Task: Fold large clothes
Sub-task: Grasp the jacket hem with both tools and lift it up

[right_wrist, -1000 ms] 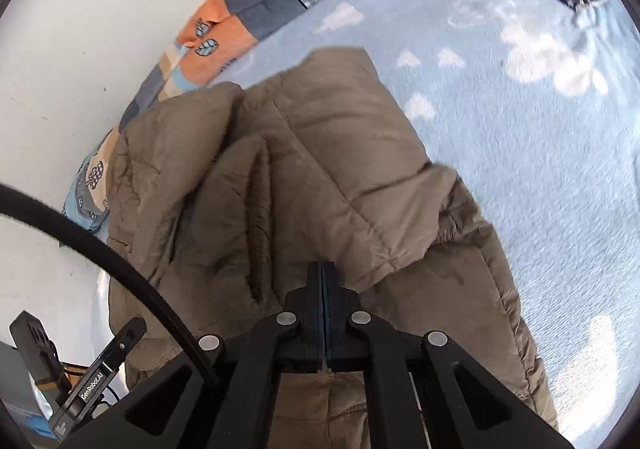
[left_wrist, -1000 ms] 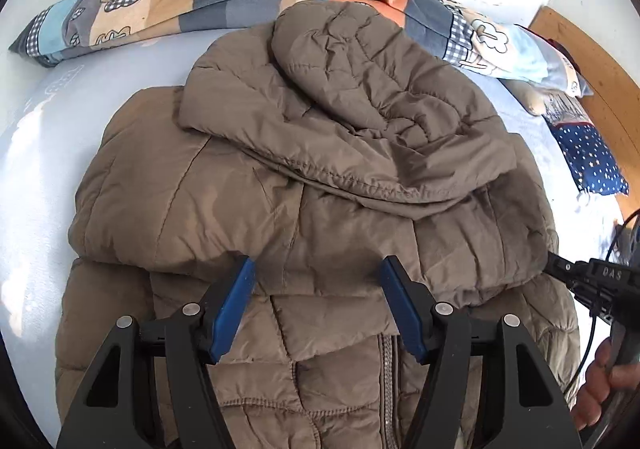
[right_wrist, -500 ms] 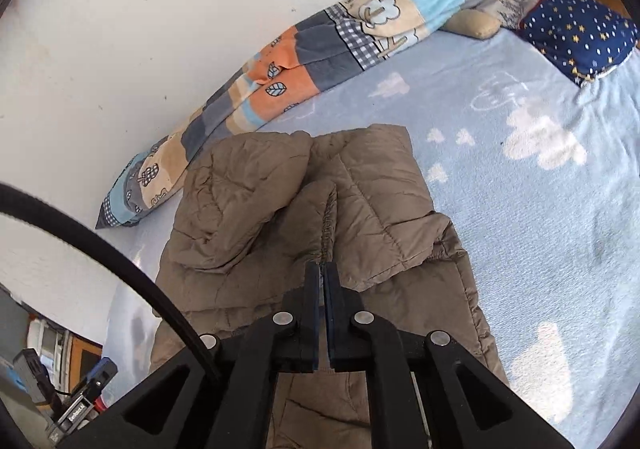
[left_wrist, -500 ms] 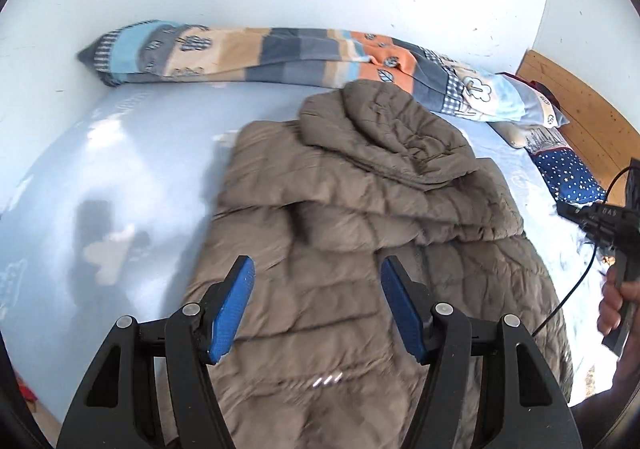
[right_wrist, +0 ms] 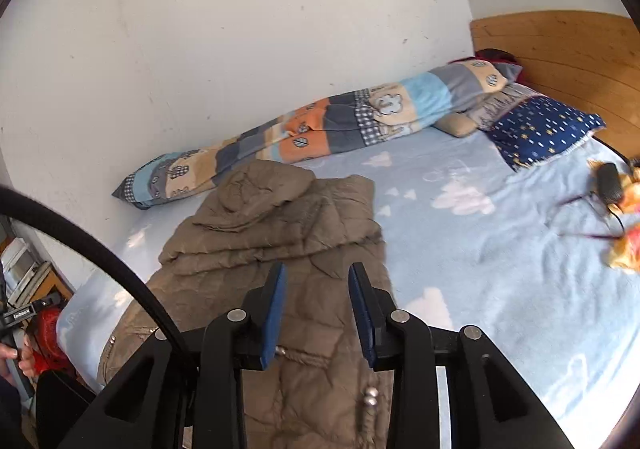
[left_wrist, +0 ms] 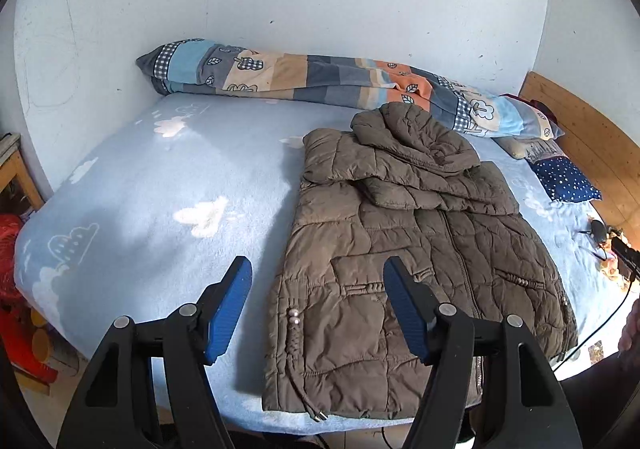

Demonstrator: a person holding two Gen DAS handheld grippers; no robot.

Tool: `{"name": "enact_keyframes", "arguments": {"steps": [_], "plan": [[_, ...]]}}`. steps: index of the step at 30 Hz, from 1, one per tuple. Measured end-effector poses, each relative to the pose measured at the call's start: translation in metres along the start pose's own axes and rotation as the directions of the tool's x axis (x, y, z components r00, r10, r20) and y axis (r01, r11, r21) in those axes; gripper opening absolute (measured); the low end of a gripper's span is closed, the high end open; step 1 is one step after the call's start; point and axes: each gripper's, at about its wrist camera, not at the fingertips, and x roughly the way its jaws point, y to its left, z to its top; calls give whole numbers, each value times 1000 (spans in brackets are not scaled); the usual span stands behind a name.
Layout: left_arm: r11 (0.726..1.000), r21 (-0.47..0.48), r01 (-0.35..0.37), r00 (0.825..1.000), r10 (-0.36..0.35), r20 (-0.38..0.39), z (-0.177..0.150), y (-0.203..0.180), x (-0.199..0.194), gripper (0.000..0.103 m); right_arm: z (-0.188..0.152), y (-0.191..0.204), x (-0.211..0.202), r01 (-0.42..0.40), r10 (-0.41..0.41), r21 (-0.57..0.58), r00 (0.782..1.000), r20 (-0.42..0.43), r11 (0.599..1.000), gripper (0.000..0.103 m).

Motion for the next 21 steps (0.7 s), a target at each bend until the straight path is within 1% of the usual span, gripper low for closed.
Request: {"name": "enact_keyframes", "arguments": {"steps": [4, 6, 7, 9, 11, 14, 16, 17, 18, 19, 20, 21], "plan": [[999, -37, 14, 998, -17, -60, -18, 6, 21, 67, -31, -42, -25, 72, -66, 146, 997, -44, 987, 35], [996, -91, 8, 994, -18, -105, -23, 10, 36, 67, -44, -54, -36, 102, -90, 182, 993, -72, 978, 35], [992, -126, 13, 991, -30, -134, -26, 14, 45, 67, -49, -57, -39, 107, -91, 197, 992, -89, 975, 35], [985, -171, 17, 982, -49, -180, -31, 18, 59, 67, -59, -60, -39, 100, -73, 219, 989, -126, 971, 35], [980, -196, 14, 973, -59, -223, -36, 23, 74, 68, -66, -59, -37, 79, -43, 229, 986, -158, 970, 36], [974, -227, -11, 961, -53, -273, -46, 32, 94, 69, -71, -55, -23, 82, -36, 215, 977, -210, 973, 47], [970, -241, -35, 952, -41, -303, -54, 40, 106, 69, -76, -58, -14, 66, -3, 244, 969, -248, 968, 50], [962, -270, -45, 944, -47, -326, -60, 46, 111, 69, -80, -60, -6, 58, 19, 265, 961, -277, 963, 51], [952, -305, -32, 938, -77, -339, -62, 53, 114, 69, -83, -63, 1, 61, 30, 285, 952, -305, 957, 51], [939, -343, -2, 932, -122, -342, -65, 59, 116, 69, -87, -65, 6, 67, 36, 304, 946, -323, 950, 51], [927, -375, 8, 930, -145, -338, -67, 65, 116, 69, -89, -68, 11, 69, 45, 320, 941, -335, 945, 51], [916, -402, 1, 932, -146, -331, -69, 70, 115, 69, -91, -72, 14, 74, 50, 339, 938, -343, 938, 51]]}}
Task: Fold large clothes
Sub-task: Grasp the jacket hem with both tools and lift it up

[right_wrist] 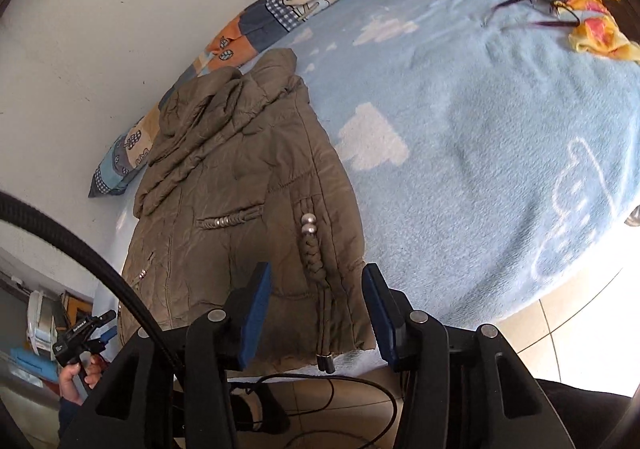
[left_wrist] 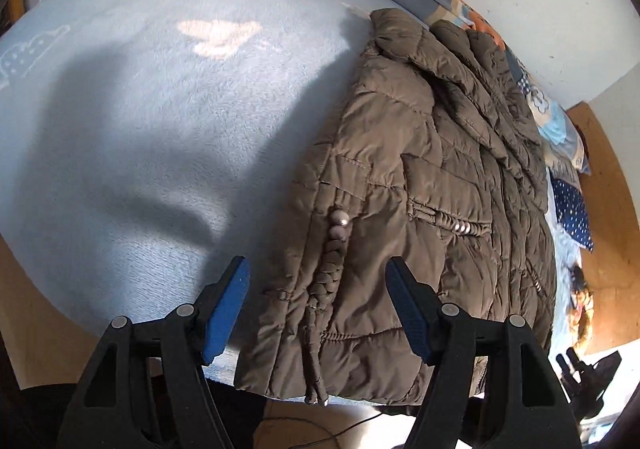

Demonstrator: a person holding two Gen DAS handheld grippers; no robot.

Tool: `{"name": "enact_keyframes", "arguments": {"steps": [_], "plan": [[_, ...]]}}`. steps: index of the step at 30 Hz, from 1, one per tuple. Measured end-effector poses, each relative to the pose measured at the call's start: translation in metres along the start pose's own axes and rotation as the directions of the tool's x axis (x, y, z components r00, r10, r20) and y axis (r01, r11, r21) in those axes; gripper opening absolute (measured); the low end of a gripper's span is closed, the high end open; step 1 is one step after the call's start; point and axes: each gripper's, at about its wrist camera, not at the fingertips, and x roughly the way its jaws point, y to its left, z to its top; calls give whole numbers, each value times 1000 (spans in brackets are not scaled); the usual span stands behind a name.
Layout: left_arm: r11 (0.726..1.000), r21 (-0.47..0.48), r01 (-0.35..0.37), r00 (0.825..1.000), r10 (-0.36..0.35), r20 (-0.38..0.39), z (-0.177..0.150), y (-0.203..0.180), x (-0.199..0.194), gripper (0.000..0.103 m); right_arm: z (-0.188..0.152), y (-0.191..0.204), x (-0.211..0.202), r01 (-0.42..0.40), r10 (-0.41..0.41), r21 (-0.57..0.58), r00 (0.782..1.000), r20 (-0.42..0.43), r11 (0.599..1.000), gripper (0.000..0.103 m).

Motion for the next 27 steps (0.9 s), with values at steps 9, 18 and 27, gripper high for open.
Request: {"name": "enact_keyframes", "arguments": {"steps": [9, 18, 27], "plan": [[995, -90, 44, 998, -48, -48, -4, 18, 4, 69, 0, -11, 14, -11, 16, 98, 998, -53, 995, 51], [991, -124, 57, 985, -76, -155, -16, 25, 18, 69, -3, -13, 30, 5, 11, 123, 992, -126, 992, 58], [999, -22, 26, 986, -29, -167, -35, 7, 16, 50, -9, -11, 47, 28, -6, 99, 977, -213, 995, 62]]}}
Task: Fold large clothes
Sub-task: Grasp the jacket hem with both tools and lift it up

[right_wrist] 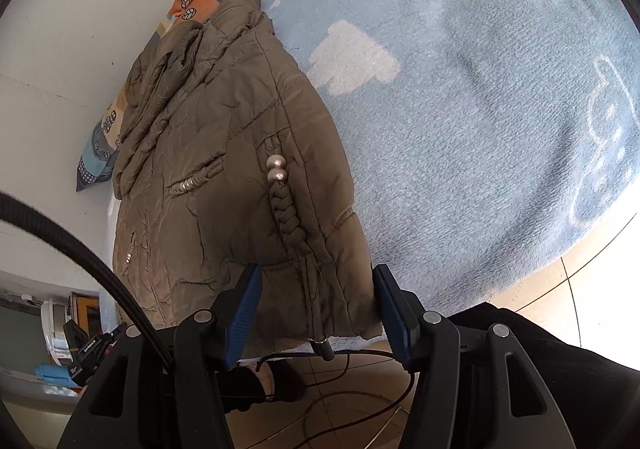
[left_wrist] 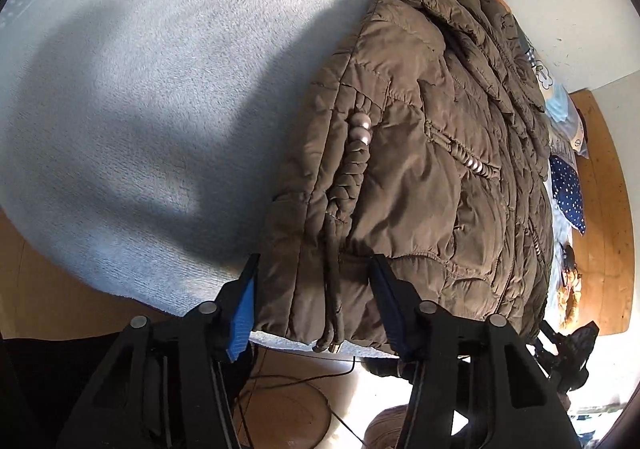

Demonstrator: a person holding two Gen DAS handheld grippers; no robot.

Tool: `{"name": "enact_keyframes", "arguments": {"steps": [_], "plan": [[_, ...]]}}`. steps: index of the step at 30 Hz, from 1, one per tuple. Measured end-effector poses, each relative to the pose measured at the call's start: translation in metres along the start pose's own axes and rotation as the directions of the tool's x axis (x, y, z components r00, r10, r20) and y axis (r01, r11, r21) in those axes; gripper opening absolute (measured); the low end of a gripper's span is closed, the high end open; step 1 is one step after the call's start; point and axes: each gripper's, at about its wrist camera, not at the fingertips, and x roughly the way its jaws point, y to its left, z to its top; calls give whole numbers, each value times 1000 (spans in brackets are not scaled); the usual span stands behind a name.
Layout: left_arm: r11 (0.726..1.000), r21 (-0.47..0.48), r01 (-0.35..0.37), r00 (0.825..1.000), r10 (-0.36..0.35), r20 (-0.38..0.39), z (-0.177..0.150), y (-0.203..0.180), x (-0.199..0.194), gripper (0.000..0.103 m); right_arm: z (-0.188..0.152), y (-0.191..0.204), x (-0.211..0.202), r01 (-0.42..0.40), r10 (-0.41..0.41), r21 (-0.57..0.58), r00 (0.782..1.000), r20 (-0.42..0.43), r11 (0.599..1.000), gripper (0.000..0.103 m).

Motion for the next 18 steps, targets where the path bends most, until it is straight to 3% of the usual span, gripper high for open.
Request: {"name": "enact_keyframes", "arguments": {"steps": [9, 11, 12, 13, 14, 18], "plan": [[999, -6, -47, 999, 47, -22, 1, 4, 14, 56, -1, 5, 26, 44, -46, -26, 995, -89, 999, 62], [999, 10, -37, 999, 37, -32, 0, 1, 16, 55, -3, 7, 30, 46, -50, -38, 994, -95, 998, 52], [999, 29, -39, 999, 40, -20, -2, -3, 15, 46, -3, 10, 32, 47, -52, -51, 993, -103, 998, 33], [998, 54, -33, 999, 33, -12, -3, -7, 14, 34, -4, 12, 33, 57, -63, -63, 993, -101, 996, 22], [996, 81, -31, 1000, 31, -1, -4, -12, 12, 26, -5, 14, 32, 58, -64, -74, 994, -93, 996, 19], [987, 132, -88, 996, 85, 28, -9, -22, 15, 27, -6, 20, 31, 70, -78, -107, 994, -79, 992, 17]]}}
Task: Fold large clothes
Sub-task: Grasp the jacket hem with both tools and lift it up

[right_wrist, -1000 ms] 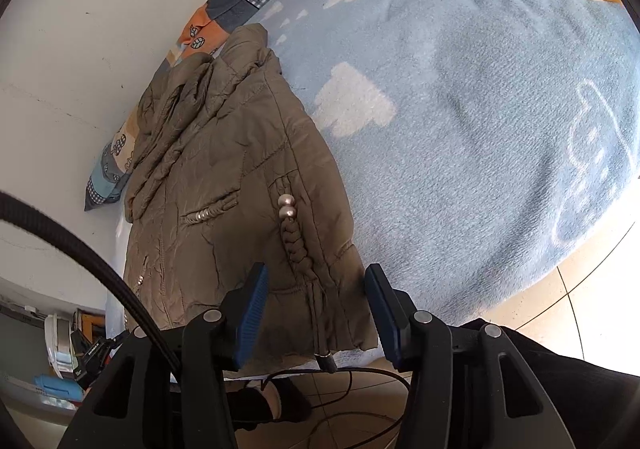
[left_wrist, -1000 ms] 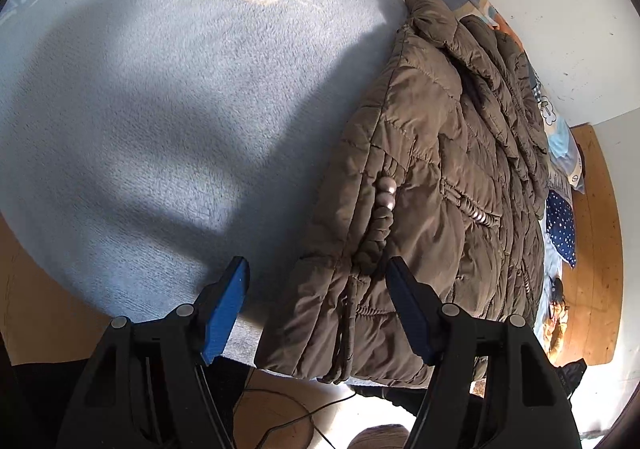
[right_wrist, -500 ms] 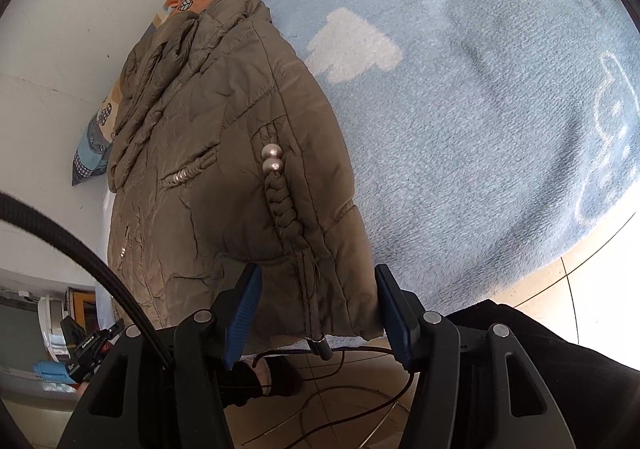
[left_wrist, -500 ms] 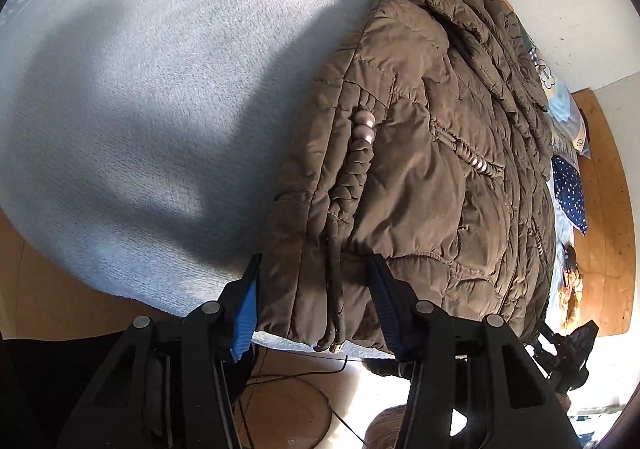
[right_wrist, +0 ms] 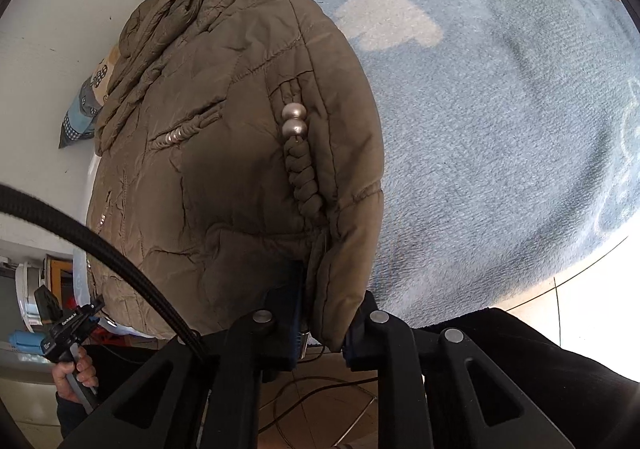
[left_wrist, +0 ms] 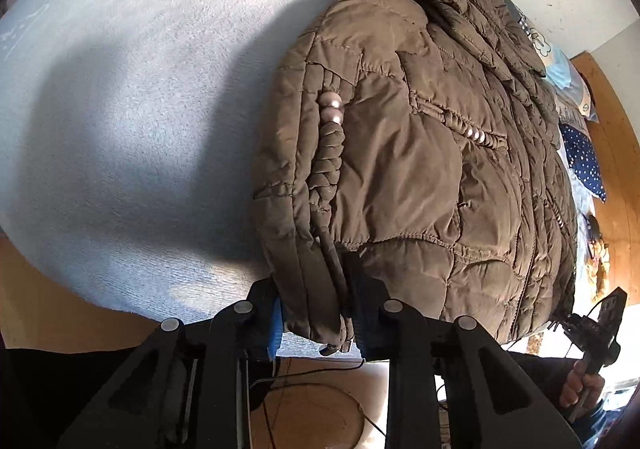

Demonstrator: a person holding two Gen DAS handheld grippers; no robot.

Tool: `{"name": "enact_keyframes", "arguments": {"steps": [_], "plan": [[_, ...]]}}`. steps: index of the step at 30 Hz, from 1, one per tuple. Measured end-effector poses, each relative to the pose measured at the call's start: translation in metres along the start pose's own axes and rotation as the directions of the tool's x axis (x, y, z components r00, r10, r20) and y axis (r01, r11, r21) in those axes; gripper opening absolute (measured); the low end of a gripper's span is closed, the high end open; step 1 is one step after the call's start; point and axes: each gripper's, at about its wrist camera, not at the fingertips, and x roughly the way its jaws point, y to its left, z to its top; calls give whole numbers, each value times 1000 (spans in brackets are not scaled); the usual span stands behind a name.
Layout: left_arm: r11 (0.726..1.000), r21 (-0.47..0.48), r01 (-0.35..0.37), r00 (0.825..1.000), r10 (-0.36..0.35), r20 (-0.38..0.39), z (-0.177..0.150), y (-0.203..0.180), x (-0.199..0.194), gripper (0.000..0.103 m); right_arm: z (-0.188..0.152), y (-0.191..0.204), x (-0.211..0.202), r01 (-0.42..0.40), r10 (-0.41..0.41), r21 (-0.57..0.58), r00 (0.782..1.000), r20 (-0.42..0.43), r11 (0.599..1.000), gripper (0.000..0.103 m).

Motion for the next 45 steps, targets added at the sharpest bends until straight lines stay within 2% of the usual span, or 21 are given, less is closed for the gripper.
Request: {"name": "enact_keyframes", "arguments": {"steps": [6, 10, 14, 17, 24, 38, 45], "plan": [[999, -24, -27, 1000, 27, 2, 1, 2, 8, 39, 1, 2, 6, 2, -2, -1, 1000, 8, 1000, 18], [997, -8, -77, 997, 77, 23, 0, -1, 12, 49, 3, 1, 11, -6, 6, 25, 1000, -3, 1000, 22], [997, -37, -66, 997, 67, 47, -3, 1, 14, 51, 5, 4, 16, 12, -12, 34, 1000, -1, 999, 26], [997, -39, -65, 997, 67, 49, -6, 4, 14, 52, 5, 4, 18, 28, -29, 39, 1000, 7, 999, 32], [997, -43, -69, 997, 70, 25, -1, 6, 20, 59, 5, -5, 15, -43, 40, 98, 999, 32, 994, 32], [993, -17, -116, 993, 116, 35, 4, 1, 23, 62, 15, 11, 26, 41, -42, 34, 999, 13, 999, 30], [991, -18, -131, 990, 132, 53, 3, 1, 23, 61, 15, 13, 31, 42, -43, 45, 999, 23, 998, 30]]}}
